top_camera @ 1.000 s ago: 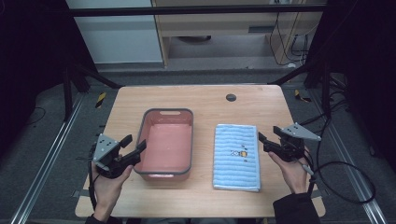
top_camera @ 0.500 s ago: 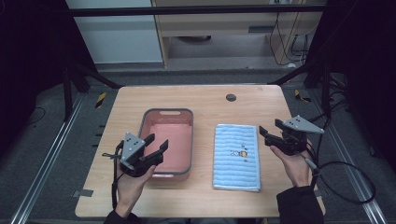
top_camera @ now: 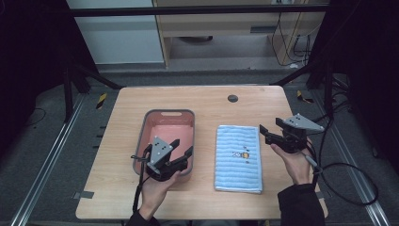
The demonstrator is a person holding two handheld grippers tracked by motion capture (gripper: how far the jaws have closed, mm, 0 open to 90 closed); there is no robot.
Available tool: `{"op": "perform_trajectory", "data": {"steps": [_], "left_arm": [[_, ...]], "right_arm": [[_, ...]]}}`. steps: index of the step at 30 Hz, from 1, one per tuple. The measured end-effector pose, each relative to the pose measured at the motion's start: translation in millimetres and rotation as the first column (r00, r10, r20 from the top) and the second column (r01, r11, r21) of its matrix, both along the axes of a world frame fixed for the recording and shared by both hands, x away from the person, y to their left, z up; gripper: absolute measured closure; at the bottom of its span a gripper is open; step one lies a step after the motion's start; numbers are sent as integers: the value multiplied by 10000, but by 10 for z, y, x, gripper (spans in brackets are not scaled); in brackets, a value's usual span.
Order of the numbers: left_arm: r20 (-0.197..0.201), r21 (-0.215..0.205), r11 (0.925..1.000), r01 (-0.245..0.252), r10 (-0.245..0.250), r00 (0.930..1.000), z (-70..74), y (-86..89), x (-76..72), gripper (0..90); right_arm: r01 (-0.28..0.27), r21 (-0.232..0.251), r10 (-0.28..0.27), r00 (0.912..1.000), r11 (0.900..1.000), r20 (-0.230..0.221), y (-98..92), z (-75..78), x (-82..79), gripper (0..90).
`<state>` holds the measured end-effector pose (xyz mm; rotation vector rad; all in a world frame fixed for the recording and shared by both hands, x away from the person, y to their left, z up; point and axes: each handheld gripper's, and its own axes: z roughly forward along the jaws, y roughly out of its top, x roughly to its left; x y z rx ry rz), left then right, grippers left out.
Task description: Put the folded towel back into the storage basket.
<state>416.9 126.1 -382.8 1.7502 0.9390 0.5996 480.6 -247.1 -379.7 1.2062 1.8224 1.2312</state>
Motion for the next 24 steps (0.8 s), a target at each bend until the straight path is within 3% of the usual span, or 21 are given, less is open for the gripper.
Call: {"op": "perform_trajectory", "data": {"steps": [5,12,24], "left_arm": [[-57,-12,9997,256,-257,9997,-39,-156,-14,461],[-144,245,9981,568,-565,9983,-121,-355,-32,469],[-429,501,9937,1003,-982,9942,-289,-645,-62,483]], "right_arm": [[51,109,-51,10000,9999,-59,-35,3,33,329],[122,-113,-122,9999,9999,-54,-46,-20,96,334],[178,-235,-189,9987,9996,-481,-46,-113,266,362]]}}
